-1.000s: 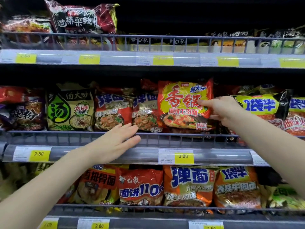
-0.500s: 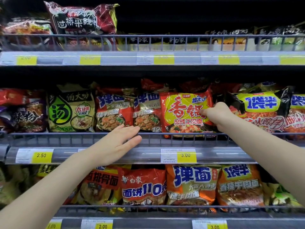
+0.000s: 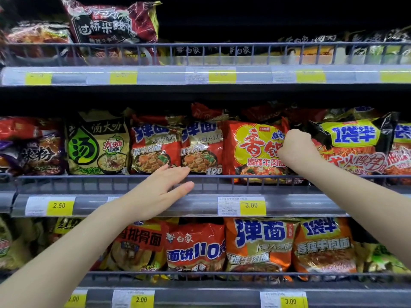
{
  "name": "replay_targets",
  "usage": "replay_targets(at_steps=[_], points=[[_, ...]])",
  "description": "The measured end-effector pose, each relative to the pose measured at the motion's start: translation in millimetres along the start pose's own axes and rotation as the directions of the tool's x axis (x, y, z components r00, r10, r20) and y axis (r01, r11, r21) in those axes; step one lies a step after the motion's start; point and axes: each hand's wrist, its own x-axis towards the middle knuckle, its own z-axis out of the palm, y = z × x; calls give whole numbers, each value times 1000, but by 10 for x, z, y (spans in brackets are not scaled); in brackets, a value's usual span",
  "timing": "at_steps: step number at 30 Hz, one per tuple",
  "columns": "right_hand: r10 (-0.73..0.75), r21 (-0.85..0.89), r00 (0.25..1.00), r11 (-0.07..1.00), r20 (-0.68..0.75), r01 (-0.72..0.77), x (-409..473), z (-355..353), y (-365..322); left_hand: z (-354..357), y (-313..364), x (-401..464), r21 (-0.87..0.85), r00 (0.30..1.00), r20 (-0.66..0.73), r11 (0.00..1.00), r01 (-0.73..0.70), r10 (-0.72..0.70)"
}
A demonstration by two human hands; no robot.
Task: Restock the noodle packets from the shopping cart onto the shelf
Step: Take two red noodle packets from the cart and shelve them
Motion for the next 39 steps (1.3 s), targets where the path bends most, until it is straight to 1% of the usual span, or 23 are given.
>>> replay_targets(at_steps=[3,5,7,8,10,12,14,17,18,20,22,24,25,26,27,29,30,31,33,36,39], points=[[-82,-185,995,980,-64,69,-69,36,-46,7,33,5,37,999,22,998,44,-44],[-128,-272,989,957,-81,101,-78,83,-83,4,62,-2,32,998,29,998,50,-51],[-267,-391,954,899,-138,195,-77,102,-79,0,69,-8,30,998,34,998,55,-56],[-340,-467,930,850,-137,242,-87,92,-72,0,63,-8,27,997,39,998,59,-60],[-414,-582,907,756,-74,298,-171,75,-66,3,50,-6,34,997,46,998,57,-58],[-460,-598,888,711,0,369,-301,69,-100,4,37,1,52,998,49,998,47,-50],[-506,-522,857,706,101,479,-463,73,-186,15,28,8,83,999,35,996,32,-35],[-615,-315,764,698,194,643,-704,133,-340,42,16,10,149,1000,11,989,5,-6],[-654,-261,735,689,179,676,-781,176,-381,51,5,12,172,1000,5,985,-6,6],[-737,-204,670,646,82,736,-879,283,-468,57,-37,19,187,1000,6,982,-11,10],[-780,-121,626,622,-5,774,-915,358,-567,12,-62,18,100,999,-1,994,42,-42],[-792,-73,610,610,-32,789,-888,393,-691,-76,-112,17,-12,994,-81,997,74,-75],[-790,-54,613,612,-9,789,-875,375,-772,-135,-146,8,-20,990,-119,997,78,-80],[-785,-16,616,617,64,787,-857,379,-852,-195,-196,-11,6,987,-136,996,87,-85],[-784,45,603,615,150,787,-822,396,-921,-259,-244,-40,69,987,-132,993,97,-87],[-787,196,559,610,261,768,-733,436,-1026,-406,-340,-102,290,992,-100,952,99,-73],[-795,227,533,598,290,769,-700,456,-1094,-487,-393,-131,378,995,-66,921,93,-73],[-803,248,511,585,306,772,-681,474,-1179,-580,-450,-164,426,995,-31,899,102,-98],[-818,273,478,563,319,780,-649,522,-1357,-780,-548,-245,449,983,17,879,158,-185],[-843,307,405,514,353,801,-594,548,-1689,-1126,-695,-401,494,958,43,839,227,-285],[-846,343,342,490,409,801,-518,475,-2072,-1559,-761,-504,487,921,69,818,305,-384]])
